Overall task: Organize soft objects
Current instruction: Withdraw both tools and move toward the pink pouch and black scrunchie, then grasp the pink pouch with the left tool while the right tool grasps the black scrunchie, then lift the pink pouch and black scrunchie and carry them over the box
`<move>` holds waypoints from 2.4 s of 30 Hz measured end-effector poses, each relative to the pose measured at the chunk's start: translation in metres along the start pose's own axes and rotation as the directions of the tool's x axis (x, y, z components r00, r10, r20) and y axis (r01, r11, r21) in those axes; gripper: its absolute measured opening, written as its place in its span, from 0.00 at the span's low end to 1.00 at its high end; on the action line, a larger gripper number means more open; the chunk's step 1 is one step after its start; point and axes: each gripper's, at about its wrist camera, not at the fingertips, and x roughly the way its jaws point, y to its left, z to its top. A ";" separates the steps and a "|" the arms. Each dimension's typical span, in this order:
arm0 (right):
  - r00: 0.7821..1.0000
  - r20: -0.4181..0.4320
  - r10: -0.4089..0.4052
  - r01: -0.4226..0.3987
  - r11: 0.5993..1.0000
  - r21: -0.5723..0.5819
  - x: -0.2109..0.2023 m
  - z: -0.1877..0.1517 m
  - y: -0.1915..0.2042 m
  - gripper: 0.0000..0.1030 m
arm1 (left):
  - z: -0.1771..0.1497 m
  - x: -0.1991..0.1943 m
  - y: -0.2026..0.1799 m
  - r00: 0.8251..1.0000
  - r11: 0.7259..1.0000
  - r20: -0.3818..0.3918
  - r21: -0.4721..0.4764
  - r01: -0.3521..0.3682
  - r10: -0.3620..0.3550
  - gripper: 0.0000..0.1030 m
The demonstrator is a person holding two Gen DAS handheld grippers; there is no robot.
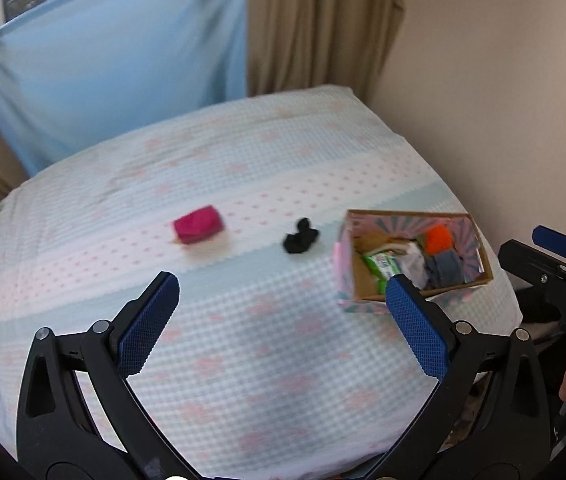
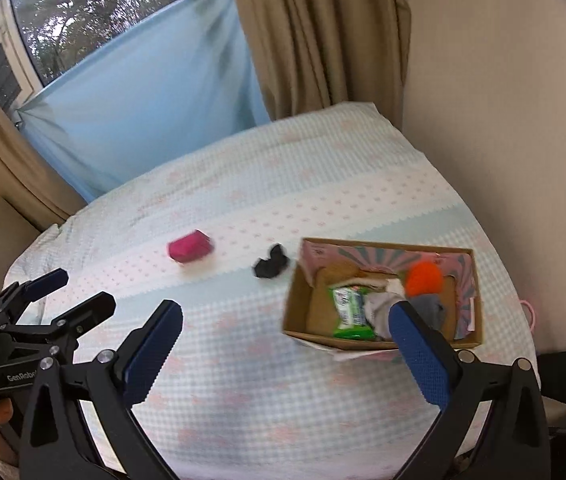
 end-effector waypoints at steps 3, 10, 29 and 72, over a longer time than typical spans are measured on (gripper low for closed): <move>1.000 0.018 -0.025 0.025 1.000 -0.003 -0.003 -0.002 0.028 1.00 | -0.010 -0.017 0.033 1.000 1.000 0.028 -0.009 -0.009 0.009 1.00; 0.998 0.058 -0.033 0.032 0.999 0.014 0.003 -0.008 0.077 1.00 | -0.025 -0.026 0.089 0.999 1.000 0.043 0.012 -0.029 0.028 1.00; 0.995 0.027 -0.093 0.090 0.991 0.102 0.130 0.000 0.147 1.00 | 0.008 0.118 0.161 0.996 0.993 -0.091 0.119 0.019 -0.008 1.00; 0.938 -0.231 -0.258 0.304 0.932 0.195 0.427 -0.003 0.041 0.31 | 0.023 0.430 0.157 0.928 0.829 -0.372 0.514 0.221 -0.017 0.35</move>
